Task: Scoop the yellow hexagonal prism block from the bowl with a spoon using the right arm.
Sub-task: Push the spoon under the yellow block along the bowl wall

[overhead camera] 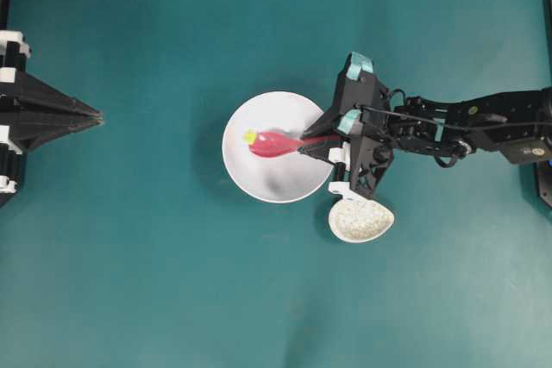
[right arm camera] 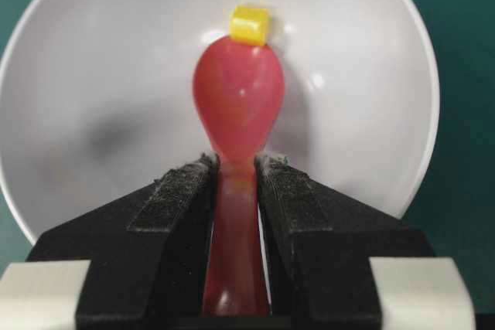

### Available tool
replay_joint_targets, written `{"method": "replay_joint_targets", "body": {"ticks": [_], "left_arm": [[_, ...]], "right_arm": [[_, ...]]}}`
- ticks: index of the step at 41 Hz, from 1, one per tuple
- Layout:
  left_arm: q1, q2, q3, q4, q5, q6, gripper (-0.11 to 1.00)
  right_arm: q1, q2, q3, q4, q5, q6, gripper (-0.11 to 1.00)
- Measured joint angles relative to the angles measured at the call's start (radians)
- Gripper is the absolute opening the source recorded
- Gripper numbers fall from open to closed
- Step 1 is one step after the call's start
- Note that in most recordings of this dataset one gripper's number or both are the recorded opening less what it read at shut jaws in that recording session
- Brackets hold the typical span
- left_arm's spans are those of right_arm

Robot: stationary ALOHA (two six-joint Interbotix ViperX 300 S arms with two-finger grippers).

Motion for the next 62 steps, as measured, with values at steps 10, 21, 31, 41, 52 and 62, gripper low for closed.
{"method": "replay_joint_targets", "body": {"ticks": [10, 21, 31, 41, 52, 62], "left_arm": [[0.002, 0.000, 0.000, 0.000, 0.000, 0.000, 0.09], [0.002, 0.000, 0.000, 0.000, 0.000, 0.000, 0.09], [0.000, 0.000, 0.000, 0.000, 0.000, 0.000, 0.09], [0.002, 0.000, 0.000, 0.000, 0.003, 0.000, 0.09], [0.002, 0.000, 0.000, 0.000, 0.003, 0.000, 0.09], [0.002, 0.000, 0.000, 0.000, 0.003, 0.000, 0.09]], "right_arm": [[0.000, 0.023, 0.000, 0.000, 0.000, 0.014, 0.24], [0.000, 0.025, 0.002, 0.000, -0.002, 0.015, 0.24], [0.002, 0.023, 0.002, 0.000, -0.014, 0.015, 0.24], [0.002, 0.032, -0.003, 0.000, -0.049, 0.015, 0.24], [0.000, 0.034, -0.008, 0.000, -0.063, 0.015, 0.24], [0.002, 0.034, -0.008, 0.000, -0.069, 0.015, 0.24]]}}
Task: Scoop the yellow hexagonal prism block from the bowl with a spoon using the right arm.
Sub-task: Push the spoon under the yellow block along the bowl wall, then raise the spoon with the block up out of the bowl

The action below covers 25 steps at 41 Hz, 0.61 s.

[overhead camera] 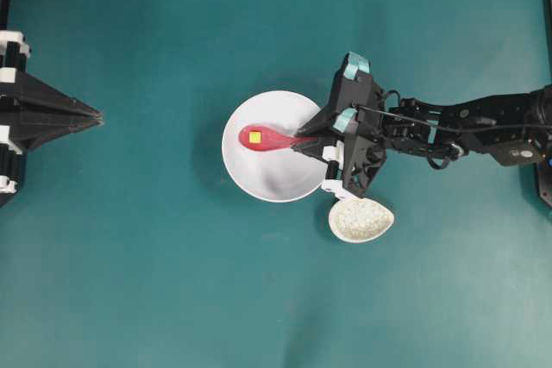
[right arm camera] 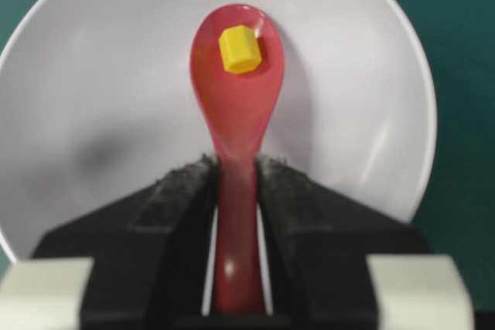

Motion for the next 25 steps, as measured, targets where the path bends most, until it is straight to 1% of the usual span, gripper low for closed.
{"method": "replay_joint_targets", "body": {"ticks": [25], "left_arm": [[0.000, 0.000, 0.000, 0.000, 0.009, 0.000, 0.09]], "right_arm": [[0.000, -0.017, -0.020, -0.012, -0.005, -0.008, 0.24]]}}
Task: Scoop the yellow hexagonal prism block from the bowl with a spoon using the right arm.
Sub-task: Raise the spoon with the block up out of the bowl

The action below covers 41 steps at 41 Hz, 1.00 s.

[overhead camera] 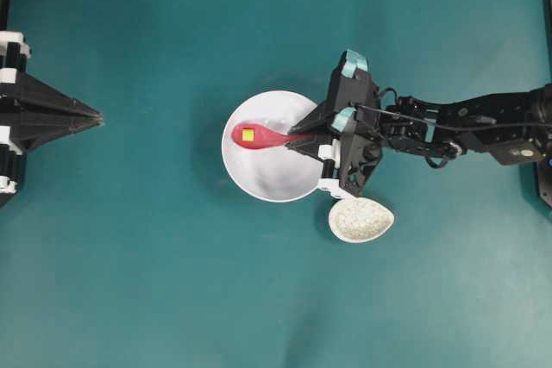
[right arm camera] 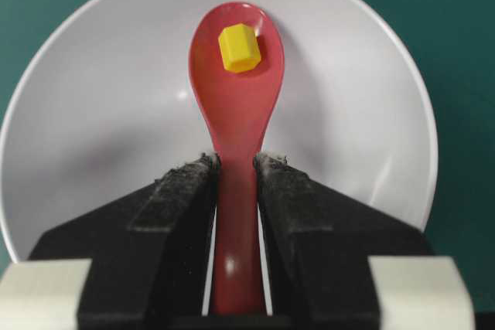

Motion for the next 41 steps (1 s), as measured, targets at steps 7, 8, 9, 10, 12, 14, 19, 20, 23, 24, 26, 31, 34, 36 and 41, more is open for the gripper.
{"method": "replay_joint_targets", "body": {"ticks": [7, 8, 9, 10, 12, 14, 19, 20, 23, 24, 26, 31, 34, 36, 41], "left_arm": [[-0.002, 0.000, 0.000, 0.000, 0.000, 0.000, 0.09], [0.000, 0.000, 0.000, 0.000, 0.000, 0.000, 0.09], [0.000, 0.000, 0.000, 0.000, 0.000, 0.000, 0.09], [-0.002, 0.000, 0.000, 0.000, 0.000, 0.000, 0.09], [-0.002, 0.000, 0.000, 0.000, 0.000, 0.000, 0.09], [-0.002, 0.000, 0.000, 0.000, 0.000, 0.000, 0.09], [0.000, 0.000, 0.000, 0.000, 0.000, 0.000, 0.09], [-0.002, 0.000, 0.000, 0.000, 0.000, 0.000, 0.09], [0.000, -0.003, 0.000, 0.000, 0.000, -0.002, 0.09], [0.000, -0.005, 0.000, 0.000, 0.000, 0.000, 0.09], [-0.002, -0.008, 0.000, 0.000, 0.000, 0.000, 0.09], [0.000, -0.011, 0.000, 0.000, 0.002, 0.000, 0.09], [-0.002, -0.011, 0.000, 0.000, 0.002, 0.000, 0.09], [-0.002, -0.011, 0.000, 0.000, 0.002, 0.000, 0.09], [0.000, -0.011, 0.000, 0.000, 0.000, 0.000, 0.09]], "right_arm": [[0.000, -0.046, 0.002, -0.006, 0.008, -0.002, 0.24], [-0.002, -0.055, 0.000, -0.006, 0.012, -0.002, 0.24], [-0.002, -0.063, 0.002, -0.008, 0.017, -0.003, 0.24], [-0.002, -0.072, 0.002, -0.008, 0.023, -0.006, 0.24], [-0.003, -0.086, 0.002, -0.008, 0.032, -0.009, 0.24], [-0.006, -0.100, 0.000, -0.009, 0.048, -0.014, 0.24], [-0.020, -0.140, 0.000, -0.009, 0.084, -0.028, 0.24], [-0.021, -0.146, 0.002, -0.009, 0.091, -0.031, 0.24], [-0.028, -0.170, 0.002, -0.009, 0.112, -0.037, 0.24], [-0.029, -0.178, 0.002, -0.009, 0.117, -0.040, 0.24], [-0.032, -0.193, 0.002, -0.009, 0.127, -0.043, 0.24], [-0.038, -0.225, 0.008, -0.009, 0.155, -0.051, 0.24], [-0.044, -0.242, 0.011, -0.009, 0.166, -0.054, 0.24], [-0.048, -0.255, 0.014, -0.011, 0.173, -0.054, 0.24], [-0.054, -0.287, 0.028, -0.009, 0.178, -0.055, 0.24]]}}
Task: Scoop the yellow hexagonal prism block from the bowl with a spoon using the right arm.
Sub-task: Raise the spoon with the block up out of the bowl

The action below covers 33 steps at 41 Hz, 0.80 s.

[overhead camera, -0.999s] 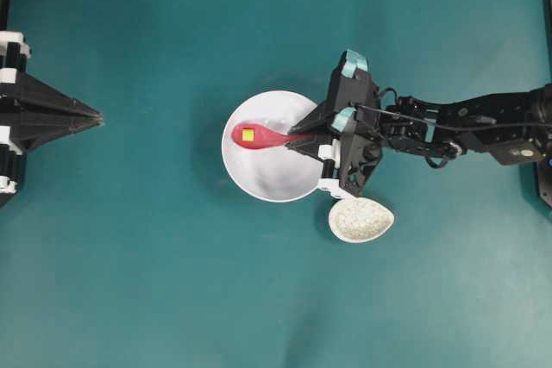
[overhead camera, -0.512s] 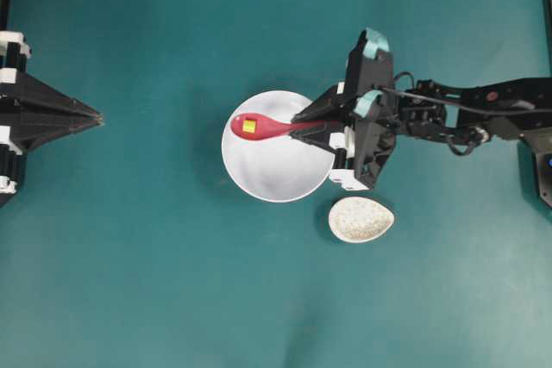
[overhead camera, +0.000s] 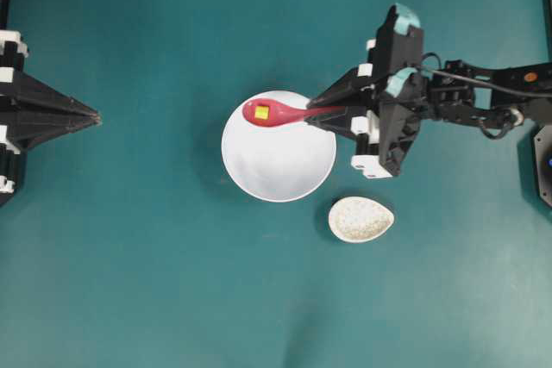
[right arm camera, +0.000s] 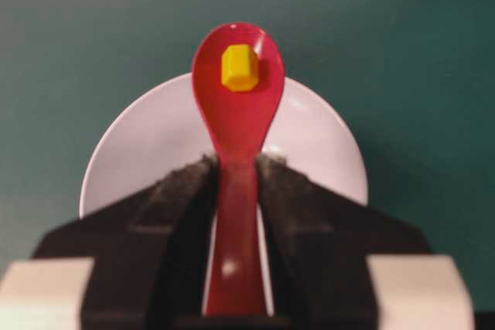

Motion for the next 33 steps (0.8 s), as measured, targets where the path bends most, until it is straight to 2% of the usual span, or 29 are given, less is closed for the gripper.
{"method": "replay_joint_targets", "body": {"ticks": [23, 33], "left_arm": [[0.000, -0.003, 0.000, 0.000, 0.011, 0.002, 0.09], [-0.002, -0.018, -0.002, 0.008, 0.011, 0.061, 0.09]], "right_arm": [[-0.011, -0.120, 0.077, -0.002, 0.002, 0.000, 0.24], [-0.011, -0.121, 0.078, -0.002, 0.002, 0.003, 0.24]]}}
